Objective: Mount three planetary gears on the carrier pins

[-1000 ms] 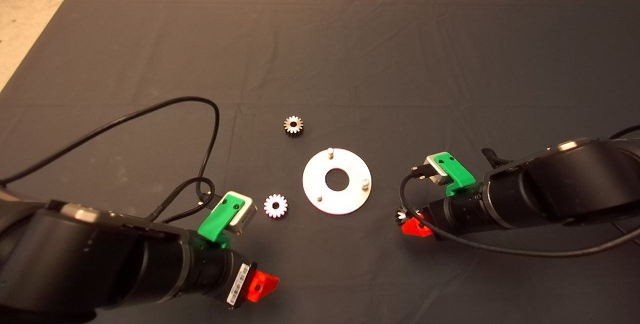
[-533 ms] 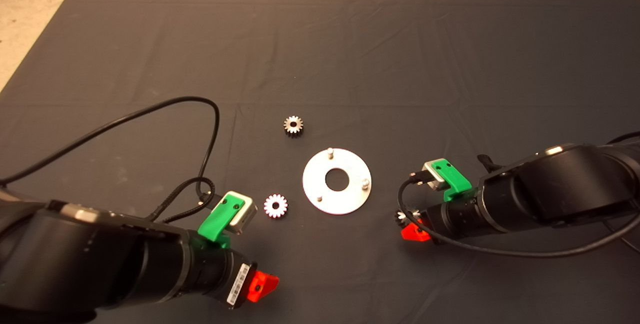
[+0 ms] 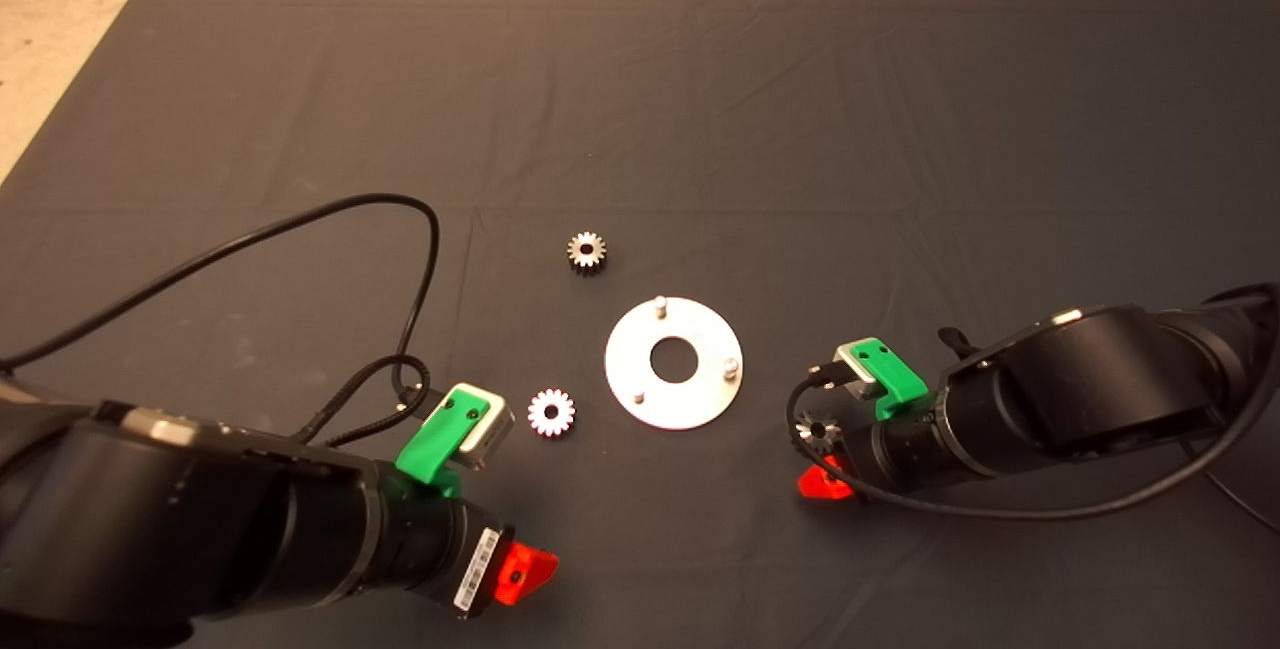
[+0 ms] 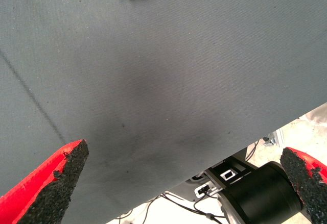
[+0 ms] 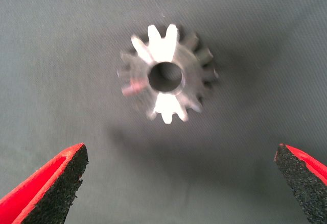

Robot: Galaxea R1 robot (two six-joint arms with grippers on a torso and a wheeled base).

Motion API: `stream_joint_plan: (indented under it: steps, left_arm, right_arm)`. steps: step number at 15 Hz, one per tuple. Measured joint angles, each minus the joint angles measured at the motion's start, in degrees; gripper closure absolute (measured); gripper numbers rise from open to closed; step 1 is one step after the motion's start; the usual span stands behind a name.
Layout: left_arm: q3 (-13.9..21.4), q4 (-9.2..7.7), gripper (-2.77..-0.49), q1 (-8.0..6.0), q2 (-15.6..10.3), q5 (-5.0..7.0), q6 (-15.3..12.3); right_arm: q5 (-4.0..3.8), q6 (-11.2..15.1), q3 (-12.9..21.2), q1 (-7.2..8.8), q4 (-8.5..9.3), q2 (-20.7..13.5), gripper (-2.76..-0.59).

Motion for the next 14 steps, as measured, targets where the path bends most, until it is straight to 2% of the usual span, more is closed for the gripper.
stream_joint_plan:
  steps: [7,14]
  left_arm:
    - [0.0,0.0,-2.75,0.0,0.0,0.0,0.0]
    - [0.0,0.0,-2.75,-0.01,0.0,0.0,0.0]
  right_arm:
    - [0.06,-1.3,-2.2,-0.2,-0.22,1.8,-2.75]
    - [0.02,-1.5,-3.3,-0.17,-0.24,2.0,-2.75]
